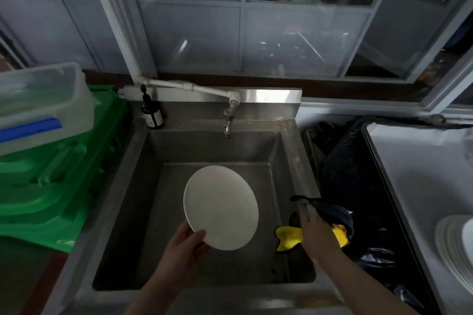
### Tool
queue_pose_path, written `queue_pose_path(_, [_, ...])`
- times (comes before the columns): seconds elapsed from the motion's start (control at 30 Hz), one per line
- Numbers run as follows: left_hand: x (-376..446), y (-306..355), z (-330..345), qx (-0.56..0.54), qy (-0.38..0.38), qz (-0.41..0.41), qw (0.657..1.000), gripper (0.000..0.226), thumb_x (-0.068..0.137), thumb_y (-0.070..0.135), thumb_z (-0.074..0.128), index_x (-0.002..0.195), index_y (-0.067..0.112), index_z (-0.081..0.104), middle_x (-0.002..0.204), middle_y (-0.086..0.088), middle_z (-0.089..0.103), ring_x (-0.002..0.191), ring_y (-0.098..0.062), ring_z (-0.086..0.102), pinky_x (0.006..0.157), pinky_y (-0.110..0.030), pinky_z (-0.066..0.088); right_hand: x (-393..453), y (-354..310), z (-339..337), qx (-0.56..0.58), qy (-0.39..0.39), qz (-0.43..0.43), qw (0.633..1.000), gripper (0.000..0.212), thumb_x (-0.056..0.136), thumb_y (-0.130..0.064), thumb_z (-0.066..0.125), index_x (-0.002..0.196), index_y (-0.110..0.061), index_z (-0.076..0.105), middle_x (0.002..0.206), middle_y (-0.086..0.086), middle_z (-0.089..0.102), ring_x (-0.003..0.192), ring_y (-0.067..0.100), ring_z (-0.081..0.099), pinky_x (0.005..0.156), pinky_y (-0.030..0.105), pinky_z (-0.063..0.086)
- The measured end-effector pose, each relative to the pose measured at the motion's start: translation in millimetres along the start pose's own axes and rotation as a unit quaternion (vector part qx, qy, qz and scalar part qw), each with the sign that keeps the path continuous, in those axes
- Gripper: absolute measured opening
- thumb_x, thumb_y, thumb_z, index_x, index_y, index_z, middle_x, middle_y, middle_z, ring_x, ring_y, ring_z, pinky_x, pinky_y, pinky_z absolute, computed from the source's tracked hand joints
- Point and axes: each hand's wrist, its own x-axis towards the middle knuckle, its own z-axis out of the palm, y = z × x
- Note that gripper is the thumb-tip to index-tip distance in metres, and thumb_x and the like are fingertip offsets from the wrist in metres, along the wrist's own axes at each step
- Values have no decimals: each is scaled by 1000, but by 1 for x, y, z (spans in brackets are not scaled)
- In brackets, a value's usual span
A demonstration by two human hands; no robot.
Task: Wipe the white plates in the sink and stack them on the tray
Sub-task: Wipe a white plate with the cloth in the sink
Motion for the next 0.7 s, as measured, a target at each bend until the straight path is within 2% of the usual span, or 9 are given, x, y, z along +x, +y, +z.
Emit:
queue_pose_path(0.03, [-1, 2, -1, 4, 1, 2, 1000, 35, 95, -3, 53, 110, 27, 64, 113, -5, 73, 106, -33, 68, 91, -46, 54, 1, 1, -2, 31, 14, 19, 999, 80, 77, -9, 72, 148, 0, 35, 137, 20, 53, 111, 29, 64, 85, 32, 53])
queue_pose_path(0.07, [-1, 4, -2, 9, 1, 4, 1000, 35, 95, -3, 53, 109, 28, 64, 113, -5, 72, 107, -33, 67, 92, -46, 54, 0, 1, -7, 34, 11, 31, 999, 72, 86, -12, 64, 150, -1, 32, 144, 18, 45, 120, 27, 58, 92, 30, 49])
queue_pose_path(0.13, [-3, 8, -3, 23, -3, 18, 1000, 36, 95, -3, 55, 111, 28, 63, 113, -3, 72, 107, -30, 68, 83, -41, 59, 1, 3, -16, 93, -21, 45, 994, 52, 95, -21, 54, 143, -8, 39, 146, 13, 38, 126, 24, 51, 99, 28, 43])
queue_pose_path(0.27, [-9, 18, 0, 44, -9, 44, 998, 38, 94, -7, 54, 112, 25, 62, 112, -4, 72, 101, -25, 68, 64, -27, 60, 4, 2, -39, 203, 6, 66, 977, 39, 92, -33, 62, 125, -12, 58, 124, 11, 47, 109, 29, 55, 80, 31, 42])
queue_pose_path(0.37, [-12, 26, 5, 48, -18, 58, 997, 37, 94, -8, 52, 110, 23, 63, 107, -4, 73, 97, -24, 70, 63, -26, 60, 2, 4, -58, 317, 35, 77, 945, 27, 85, -29, 73, 106, -12, 69, 102, 10, 52, 93, 29, 59, 70, 30, 40])
queue_pose_path(0.43, [-15, 32, 8, 48, -23, 67, 996, 35, 94, -6, 53, 112, 22, 64, 107, -4, 74, 98, -25, 70, 64, -27, 61, 1, 4, -73, 361, 61, 67, 928, 26, 81, -28, 77, 102, -14, 71, 94, 7, 56, 93, 29, 61, 70, 30, 39])
queue_pose_path(0.53, [-19, 41, 13, 55, -35, 92, 994, 34, 91, 1, 57, 117, 22, 64, 106, -1, 76, 98, -24, 72, 69, -30, 60, -3, -1, -97, 424, 74, 66, 900, 37, 86, -26, 74, 119, -10, 67, 107, 8, 62, 101, 26, 59, 81, 33, 44])
queue_pose_path(0.63, [-25, 48, 18, 63, -55, 107, 991, 30, 94, 3, 55, 115, 22, 65, 106, -1, 77, 92, -23, 74, 70, -34, 61, -5, -6, -118, 447, 81, 48, 889, 53, 89, -34, 71, 135, -14, 56, 127, 6, 60, 116, 26, 56, 88, 31, 43])
queue_pose_path(0.7, [-27, 53, 19, 67, -60, 117, 989, 30, 95, 1, 54, 116, 20, 65, 108, -4, 76, 92, -25, 74, 68, -34, 62, -9, -12, -131, 463, 85, 37, 881, 54, 89, -35, 71, 137, -16, 55, 126, 3, 59, 116, 24, 56, 90, 31, 44])
